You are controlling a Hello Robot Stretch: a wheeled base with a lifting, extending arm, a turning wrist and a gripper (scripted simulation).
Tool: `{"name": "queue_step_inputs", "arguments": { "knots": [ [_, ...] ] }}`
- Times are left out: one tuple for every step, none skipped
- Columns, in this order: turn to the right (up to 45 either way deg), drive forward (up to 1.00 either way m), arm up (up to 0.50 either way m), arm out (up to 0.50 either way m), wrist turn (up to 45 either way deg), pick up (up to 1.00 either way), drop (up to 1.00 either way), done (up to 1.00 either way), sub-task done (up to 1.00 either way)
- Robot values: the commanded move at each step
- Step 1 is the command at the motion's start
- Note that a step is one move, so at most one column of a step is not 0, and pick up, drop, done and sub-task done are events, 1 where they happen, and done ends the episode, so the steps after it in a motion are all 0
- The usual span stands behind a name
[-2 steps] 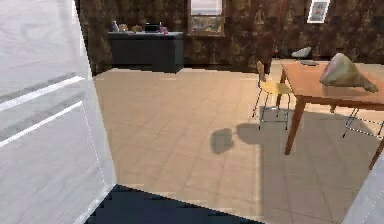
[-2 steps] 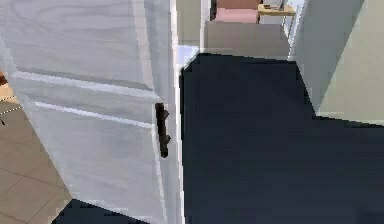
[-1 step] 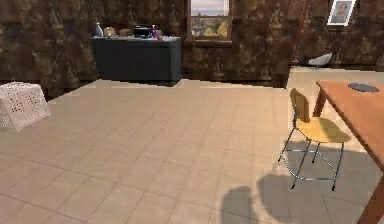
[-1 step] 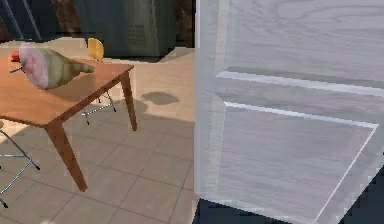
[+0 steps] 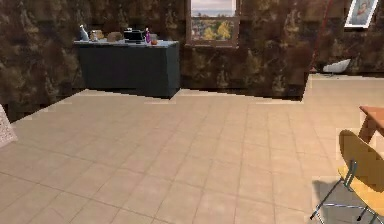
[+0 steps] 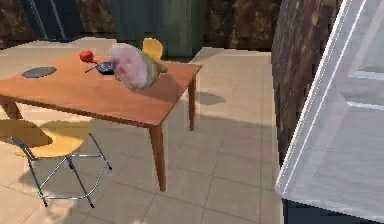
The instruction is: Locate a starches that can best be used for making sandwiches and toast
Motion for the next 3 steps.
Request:
{"name": "queue_step_inputs", "arguments": {
  "knots": [
    [-18.0,0.0,0.0,0.0,0.0,0.0,0.0,0.0,0.0],
    [-3.0,0.0,0.0,0.0,0.0,0.0,0.0,0.0,0.0],
    [0.0,1.0,0.0,0.0,0.0,0.0,0.0,0.0,0.0]
  ]
}}
